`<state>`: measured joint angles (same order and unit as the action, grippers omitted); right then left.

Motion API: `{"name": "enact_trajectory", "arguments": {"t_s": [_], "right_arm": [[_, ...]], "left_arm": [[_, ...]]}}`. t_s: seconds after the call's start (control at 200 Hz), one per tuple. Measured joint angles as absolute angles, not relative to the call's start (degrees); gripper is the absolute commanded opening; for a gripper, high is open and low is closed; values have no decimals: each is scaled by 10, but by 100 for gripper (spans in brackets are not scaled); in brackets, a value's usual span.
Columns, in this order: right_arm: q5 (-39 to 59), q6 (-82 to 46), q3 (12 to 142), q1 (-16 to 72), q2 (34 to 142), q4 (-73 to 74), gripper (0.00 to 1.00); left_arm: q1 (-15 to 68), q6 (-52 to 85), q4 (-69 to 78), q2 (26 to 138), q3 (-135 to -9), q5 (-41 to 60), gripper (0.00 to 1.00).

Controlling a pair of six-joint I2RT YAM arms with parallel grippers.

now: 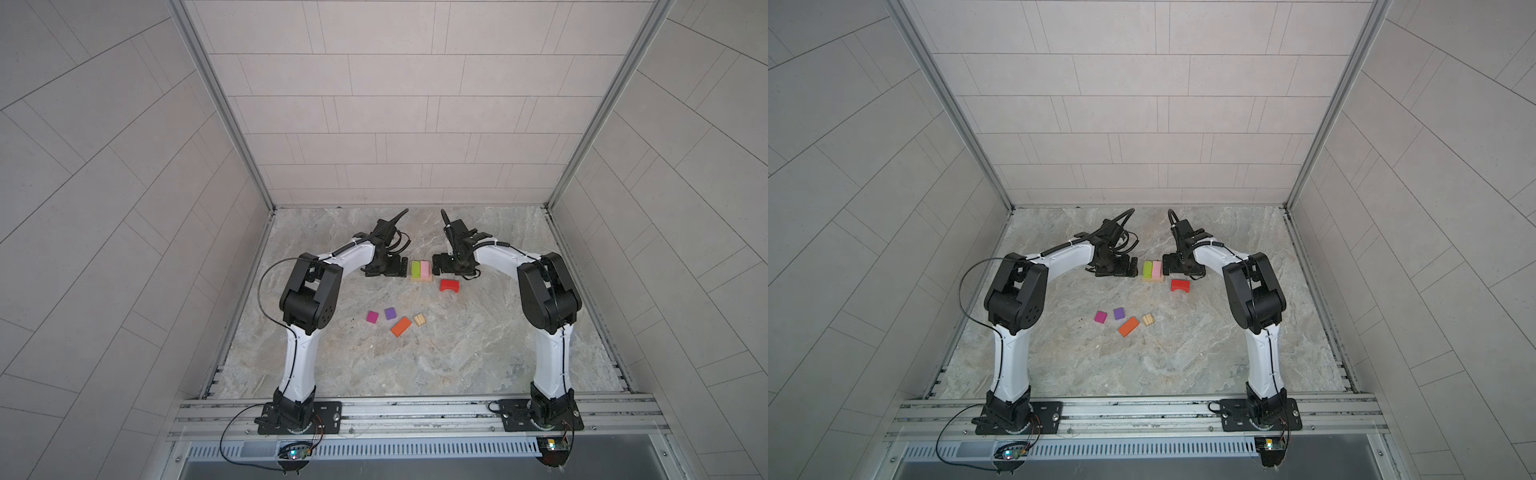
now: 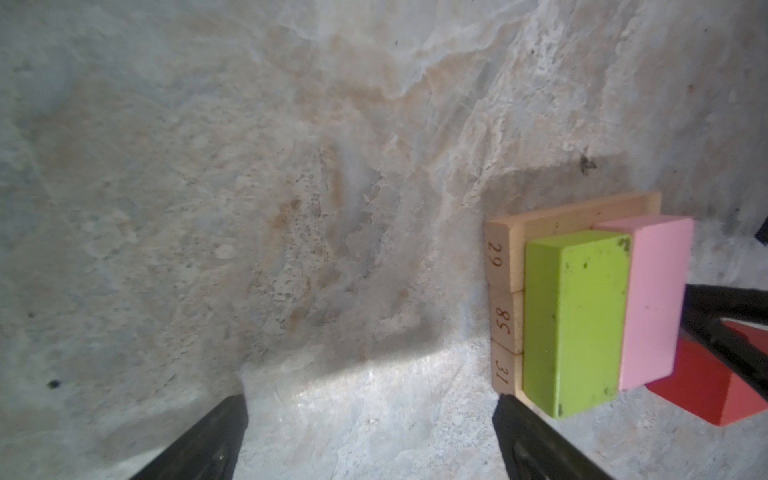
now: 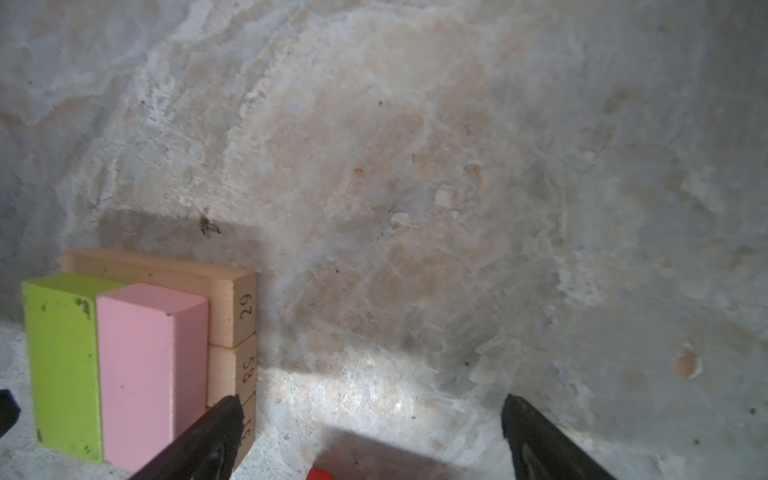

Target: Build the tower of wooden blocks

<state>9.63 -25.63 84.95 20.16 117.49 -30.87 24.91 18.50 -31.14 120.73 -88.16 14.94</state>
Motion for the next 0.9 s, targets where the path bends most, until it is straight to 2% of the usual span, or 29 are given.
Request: {"name": "enact_trajectory", "arguments": {"t_s": [0.901], "right_arm": [[110, -260, 849, 202, 1175, -300, 97]], "left_arm": [[259, 186, -307, 1224, -906, 156, 100]]}}
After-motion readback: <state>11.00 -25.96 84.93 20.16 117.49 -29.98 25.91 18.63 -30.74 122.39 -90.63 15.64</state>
